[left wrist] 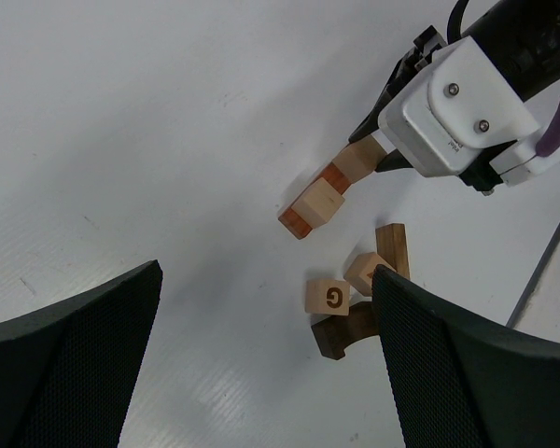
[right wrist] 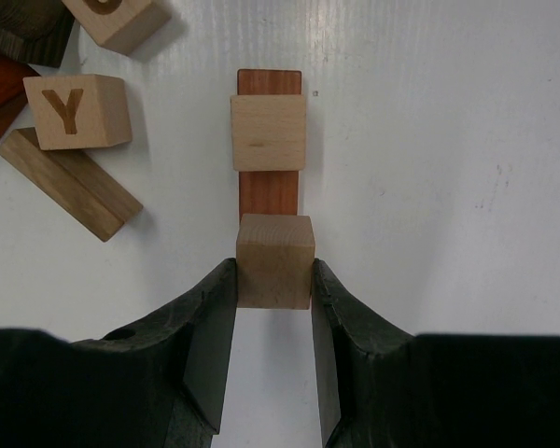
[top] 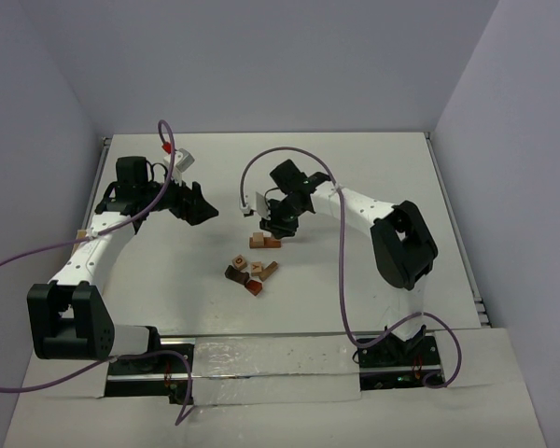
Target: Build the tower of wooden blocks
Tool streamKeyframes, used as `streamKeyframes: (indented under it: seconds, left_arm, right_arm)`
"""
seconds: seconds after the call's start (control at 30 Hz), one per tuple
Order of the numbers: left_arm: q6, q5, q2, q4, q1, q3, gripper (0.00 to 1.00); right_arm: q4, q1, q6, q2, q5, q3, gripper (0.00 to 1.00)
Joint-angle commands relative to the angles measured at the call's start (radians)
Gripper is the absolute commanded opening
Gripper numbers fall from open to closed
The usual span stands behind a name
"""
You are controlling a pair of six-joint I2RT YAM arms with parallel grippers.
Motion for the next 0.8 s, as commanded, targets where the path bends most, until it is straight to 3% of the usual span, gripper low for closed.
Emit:
streamKeyframes:
  seconds: [0.0,0.77]
  left_arm:
    - [0.002,0.028,0.002,0.019,0.006,0.042,0.99]
    - [-0.002,0.035,0.014,0.024,0.006,0.046,0.99]
  right_arm:
    - [0.044,0.014,-0.009,-0.018,0.011,0.003,0.14]
    - [0.052,0.059,0.016,0.048,0.026,0.041,0.18]
